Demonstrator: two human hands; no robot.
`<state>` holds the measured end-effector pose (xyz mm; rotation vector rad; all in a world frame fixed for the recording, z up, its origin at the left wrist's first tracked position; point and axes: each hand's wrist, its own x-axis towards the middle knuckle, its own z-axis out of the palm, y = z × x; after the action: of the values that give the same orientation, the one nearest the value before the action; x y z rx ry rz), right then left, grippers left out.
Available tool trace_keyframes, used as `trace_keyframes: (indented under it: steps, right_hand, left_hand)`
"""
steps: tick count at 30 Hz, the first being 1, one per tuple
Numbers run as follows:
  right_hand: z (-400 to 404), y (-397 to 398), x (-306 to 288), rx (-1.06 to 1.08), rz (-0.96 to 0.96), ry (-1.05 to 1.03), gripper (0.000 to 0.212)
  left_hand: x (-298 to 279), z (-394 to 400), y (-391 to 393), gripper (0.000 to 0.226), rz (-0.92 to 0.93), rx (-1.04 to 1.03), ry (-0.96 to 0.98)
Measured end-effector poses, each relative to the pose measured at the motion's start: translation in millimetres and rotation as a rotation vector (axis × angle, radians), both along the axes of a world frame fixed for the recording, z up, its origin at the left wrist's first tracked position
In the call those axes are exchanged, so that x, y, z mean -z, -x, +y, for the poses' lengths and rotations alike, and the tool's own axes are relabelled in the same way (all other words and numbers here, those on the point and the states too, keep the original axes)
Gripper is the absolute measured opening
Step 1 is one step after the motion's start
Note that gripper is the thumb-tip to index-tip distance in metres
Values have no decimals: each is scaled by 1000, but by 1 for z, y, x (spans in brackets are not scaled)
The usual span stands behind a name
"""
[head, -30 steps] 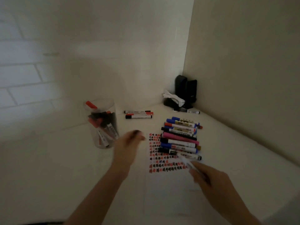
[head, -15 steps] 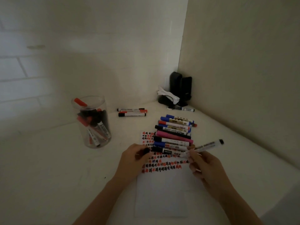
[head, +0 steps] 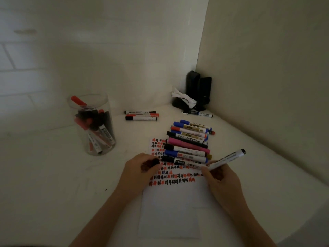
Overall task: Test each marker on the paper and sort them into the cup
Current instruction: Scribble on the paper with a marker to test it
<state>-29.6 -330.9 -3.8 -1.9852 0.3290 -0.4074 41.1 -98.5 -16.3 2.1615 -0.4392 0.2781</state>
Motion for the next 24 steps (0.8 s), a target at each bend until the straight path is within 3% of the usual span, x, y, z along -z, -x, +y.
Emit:
trace_keyframes:
  steps: [6, 20, 24]
  right_hand:
    - [0, 5, -1, 23, -37, 155, 11]
    - [-2, 1, 8, -17, -3, 187, 24]
    - [-3, 2, 6, 16, -6, 166, 15]
  left_hand:
    - [1, -1, 1, 21, -2, -4, -10]
    - [2, 0, 0, 25, -4, -11, -23]
    - [1, 0, 0, 24, 1, -14, -29]
